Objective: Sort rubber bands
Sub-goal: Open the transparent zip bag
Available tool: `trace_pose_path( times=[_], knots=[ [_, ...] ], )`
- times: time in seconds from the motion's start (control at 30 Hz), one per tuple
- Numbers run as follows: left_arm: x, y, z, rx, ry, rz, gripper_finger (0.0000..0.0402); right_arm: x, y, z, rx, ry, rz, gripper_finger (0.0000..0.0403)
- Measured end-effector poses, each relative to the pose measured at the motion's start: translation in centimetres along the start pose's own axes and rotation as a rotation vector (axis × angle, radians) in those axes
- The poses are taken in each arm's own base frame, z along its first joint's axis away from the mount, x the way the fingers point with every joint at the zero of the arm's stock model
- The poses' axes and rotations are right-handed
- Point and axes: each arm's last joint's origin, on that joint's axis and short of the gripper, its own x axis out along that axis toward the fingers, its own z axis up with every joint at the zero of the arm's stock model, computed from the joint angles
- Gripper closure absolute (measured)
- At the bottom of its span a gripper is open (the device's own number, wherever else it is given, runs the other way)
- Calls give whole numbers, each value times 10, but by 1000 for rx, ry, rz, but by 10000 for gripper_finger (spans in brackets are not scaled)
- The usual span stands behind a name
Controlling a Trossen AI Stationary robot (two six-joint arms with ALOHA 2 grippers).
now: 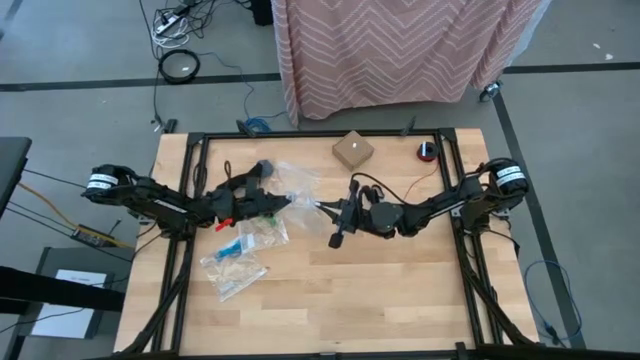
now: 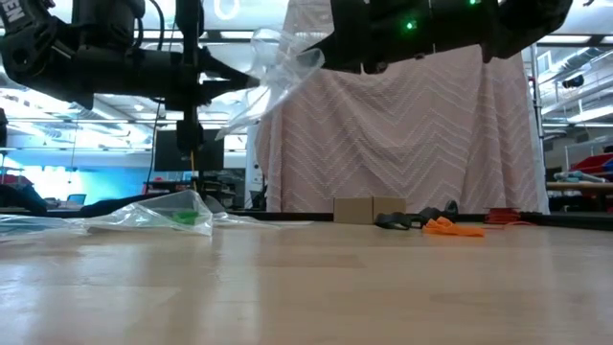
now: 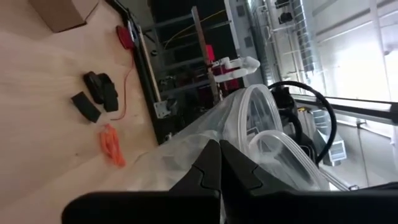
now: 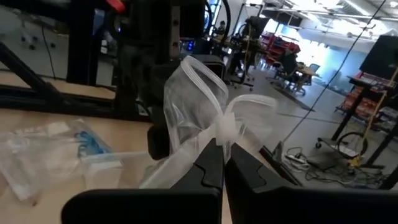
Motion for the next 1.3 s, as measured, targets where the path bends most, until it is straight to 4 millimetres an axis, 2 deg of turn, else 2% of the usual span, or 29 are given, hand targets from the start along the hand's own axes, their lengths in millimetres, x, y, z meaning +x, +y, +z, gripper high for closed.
trace_pose_path(
  times=[0.4,0.47,0.67,0.97,1.2,1.3],
  knots=[
    [23,-25,-1,113,15,-86,398,10,-14,-3,148,-22,67,403],
    [27,-24,-3,118,28,-81,398,10,-15,0,155,-46,64,403],
    [34,-2,-10,120,55,16,398,9,-16,6,166,-106,55,403],
    [38,-6,-9,87,-31,-79,398,18,-9,-11,182,-43,74,403],
    [37,-3,-10,120,10,-63,398,34,-1,-8,190,-65,31,403],
    [37,-2,-11,145,24,-67,398,35,-3,-7,223,-61,-20,403]
  ],
)
